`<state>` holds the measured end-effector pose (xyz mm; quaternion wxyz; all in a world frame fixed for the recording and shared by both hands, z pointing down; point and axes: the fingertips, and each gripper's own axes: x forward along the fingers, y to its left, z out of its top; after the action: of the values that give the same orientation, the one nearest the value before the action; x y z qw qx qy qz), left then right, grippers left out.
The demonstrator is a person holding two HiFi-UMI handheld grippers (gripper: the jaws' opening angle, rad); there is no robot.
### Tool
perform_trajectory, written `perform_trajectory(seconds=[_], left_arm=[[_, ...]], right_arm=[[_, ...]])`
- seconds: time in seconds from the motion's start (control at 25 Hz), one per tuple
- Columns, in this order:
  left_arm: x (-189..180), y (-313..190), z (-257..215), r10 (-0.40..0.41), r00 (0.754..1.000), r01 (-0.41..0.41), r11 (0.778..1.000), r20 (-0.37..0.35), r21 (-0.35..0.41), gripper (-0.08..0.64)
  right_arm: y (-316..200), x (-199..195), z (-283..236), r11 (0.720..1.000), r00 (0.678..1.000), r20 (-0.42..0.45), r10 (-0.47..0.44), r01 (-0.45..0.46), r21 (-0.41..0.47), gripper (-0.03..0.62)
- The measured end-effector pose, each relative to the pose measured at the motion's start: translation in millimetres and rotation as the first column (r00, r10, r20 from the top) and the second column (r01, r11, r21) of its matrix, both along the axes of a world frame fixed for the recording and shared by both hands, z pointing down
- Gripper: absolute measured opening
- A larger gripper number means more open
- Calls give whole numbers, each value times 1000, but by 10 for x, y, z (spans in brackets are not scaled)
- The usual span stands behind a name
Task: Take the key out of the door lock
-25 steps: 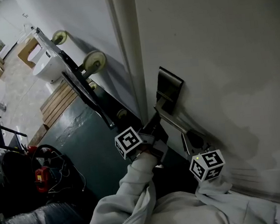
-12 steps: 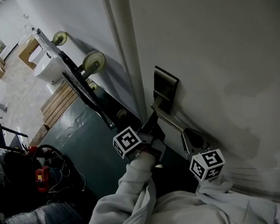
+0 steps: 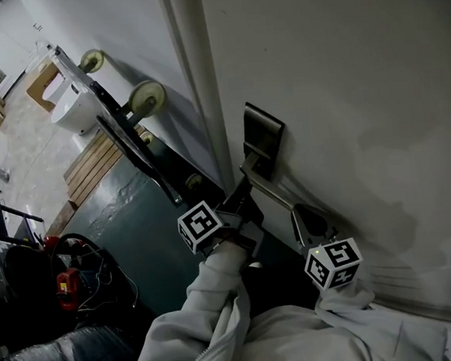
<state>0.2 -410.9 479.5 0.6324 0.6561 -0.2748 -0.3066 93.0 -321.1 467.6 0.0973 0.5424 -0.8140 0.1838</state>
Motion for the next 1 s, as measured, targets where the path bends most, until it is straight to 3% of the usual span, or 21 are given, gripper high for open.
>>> perform_trajectory(seconds=[0.08,0.48,0.8,1.0], left_arm=[[-63,79,-43,-5,999,5,1000,-36,-1,26],[-285,349,14,-34,998,33,999,-56,-16,26],[-399,471,62,-48,999,48,998,-15,26,26],[-507,583,119,-62,997,59,997,54,52,26]], right_arm=[[7,-5,4,1000,1000,0,0,0,-4,43],[93,-142,40,1000,1000,24,-17,17,-12,43],[182,-163,91,1000,999,31,-26,26,-7,43],[226,-234,83,999,998,38,-44,44,-1,43]])
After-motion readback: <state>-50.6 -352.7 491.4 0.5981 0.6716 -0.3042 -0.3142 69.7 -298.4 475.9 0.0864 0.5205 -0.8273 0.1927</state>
